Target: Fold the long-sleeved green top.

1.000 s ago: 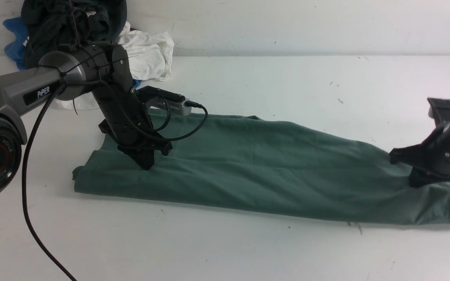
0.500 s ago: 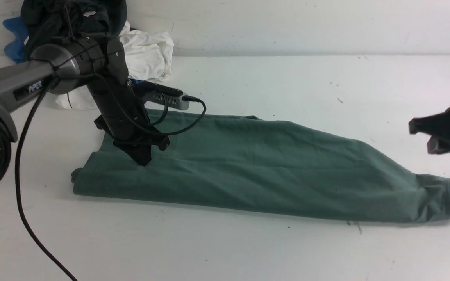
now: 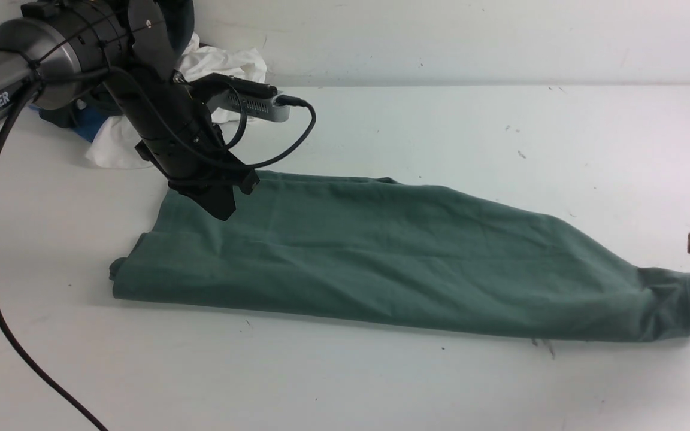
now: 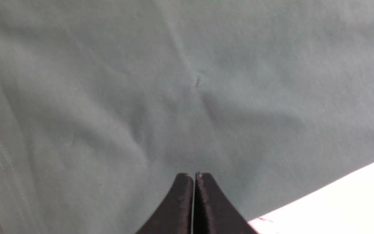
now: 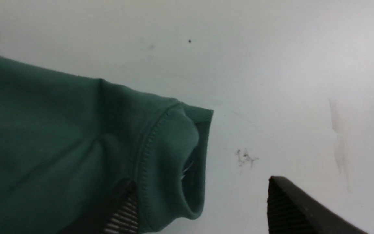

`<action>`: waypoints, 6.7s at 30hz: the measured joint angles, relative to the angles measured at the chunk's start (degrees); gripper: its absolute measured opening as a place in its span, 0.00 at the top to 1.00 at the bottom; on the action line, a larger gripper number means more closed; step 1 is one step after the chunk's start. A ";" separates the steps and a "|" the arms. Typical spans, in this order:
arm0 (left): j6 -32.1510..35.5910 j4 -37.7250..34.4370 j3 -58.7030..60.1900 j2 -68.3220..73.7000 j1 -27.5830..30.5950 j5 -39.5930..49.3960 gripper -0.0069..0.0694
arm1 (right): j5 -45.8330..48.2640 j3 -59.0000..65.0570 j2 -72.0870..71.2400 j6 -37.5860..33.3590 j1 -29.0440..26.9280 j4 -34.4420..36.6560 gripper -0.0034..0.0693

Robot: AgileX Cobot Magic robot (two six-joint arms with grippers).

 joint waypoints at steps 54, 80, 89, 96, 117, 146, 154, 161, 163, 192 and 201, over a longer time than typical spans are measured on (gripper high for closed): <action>0.74 0.23 0.05 -9.83 0.06 2.66 0.92 | 12.58 -32.79 1.05 -13.08 32.38 8.86 0.94; 2.81 -4.52 0.05 -9.76 -7.24 1.17 0.92 | 23.42 -49.59 14.87 -11.16 41.40 -3.15 0.38; 3.70 -5.97 0.00 -1.95 -17.91 -8.27 0.92 | 18.44 -29.90 11.65 -7.18 27.08 -3.24 0.86; 0.62 -4.22 0.00 8.68 -17.54 -8.77 0.92 | 0.20 -14.23 16.67 -10.81 22.61 6.38 0.97; -3.38 -2.33 -0.39 9.23 -12.07 -7.72 0.92 | 3.77 -30.03 27.37 -27.83 22.09 27.21 0.97; -12.82 16.95 52.90 -71.95 -11.12 -12.93 0.92 | -17.04 6.42 -47.83 -28.83 22.14 21.77 0.97; -19.37 17.46 74.15 -98.82 -11.12 -21.03 0.92 | -21.56 18.59 -67.38 -28.83 22.14 21.95 0.97; -20.76 21.31 78.39 -108.17 -11.12 -22.88 0.92 | -22.24 20.01 -72.90 -28.83 22.14 22.00 0.97; -20.70 22.10 78.39 -108.49 -11.12 -23.12 0.92 | -22.19 20.01 -72.90 -28.83 22.14 22.00 0.97; -20.70 22.28 78.40 -108.65 -11.12 -23.12 0.92 | -22.09 20.01 -73.07 -28.83 22.14 21.77 0.97; -20.70 22.34 78.40 -108.65 -11.12 -23.12 0.92 | -23.45 26.48 -74.90 -28.88 21.83 16.33 0.97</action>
